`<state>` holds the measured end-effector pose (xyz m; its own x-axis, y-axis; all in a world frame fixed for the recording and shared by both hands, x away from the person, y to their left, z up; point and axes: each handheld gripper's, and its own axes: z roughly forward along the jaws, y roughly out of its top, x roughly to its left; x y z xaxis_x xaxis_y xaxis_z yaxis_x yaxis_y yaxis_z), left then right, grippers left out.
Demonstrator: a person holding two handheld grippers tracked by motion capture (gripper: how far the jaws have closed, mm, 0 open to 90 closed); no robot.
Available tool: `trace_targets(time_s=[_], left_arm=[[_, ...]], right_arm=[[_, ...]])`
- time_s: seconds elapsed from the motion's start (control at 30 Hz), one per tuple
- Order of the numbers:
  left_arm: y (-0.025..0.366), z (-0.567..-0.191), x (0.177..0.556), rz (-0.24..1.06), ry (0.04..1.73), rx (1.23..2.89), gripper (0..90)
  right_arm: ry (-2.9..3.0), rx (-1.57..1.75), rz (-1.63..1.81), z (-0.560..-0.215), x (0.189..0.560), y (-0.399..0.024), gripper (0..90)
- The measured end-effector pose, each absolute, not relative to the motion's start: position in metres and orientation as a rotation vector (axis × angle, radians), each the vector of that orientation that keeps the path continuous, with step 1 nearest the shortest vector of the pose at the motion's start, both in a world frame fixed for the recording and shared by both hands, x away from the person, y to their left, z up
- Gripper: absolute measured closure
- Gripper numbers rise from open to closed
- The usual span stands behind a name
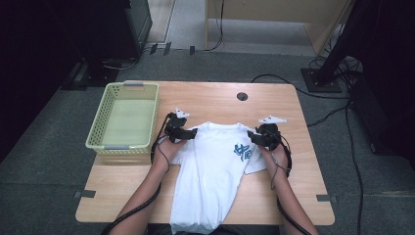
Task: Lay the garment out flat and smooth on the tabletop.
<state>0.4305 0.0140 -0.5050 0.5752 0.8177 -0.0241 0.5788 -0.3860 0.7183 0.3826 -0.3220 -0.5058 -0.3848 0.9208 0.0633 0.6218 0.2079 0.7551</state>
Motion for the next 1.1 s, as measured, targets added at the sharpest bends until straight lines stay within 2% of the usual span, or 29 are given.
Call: trace_targets(time_s=[0.1, 0.63, 1.1], left_arm=[[0.014, -0.504, 0.423, 0.418, 1.091, 2.115, 31.5], [0.013, -0.500, 0.392, 0.400, 1.029, 2.145, 31.4], [0.020, -0.496, 0.360, 0.399, 1.020, 2.159, 31.4]], right_arm=[[2.099, 1.423, 1.024, -0.505, 0.375, -0.320, 61.1], [2.131, 1.411, 1.037, -0.506, 0.345, -0.320, 62.9], [2.139, 1.457, 1.069, -0.510, 0.326, -0.326, 56.5]])
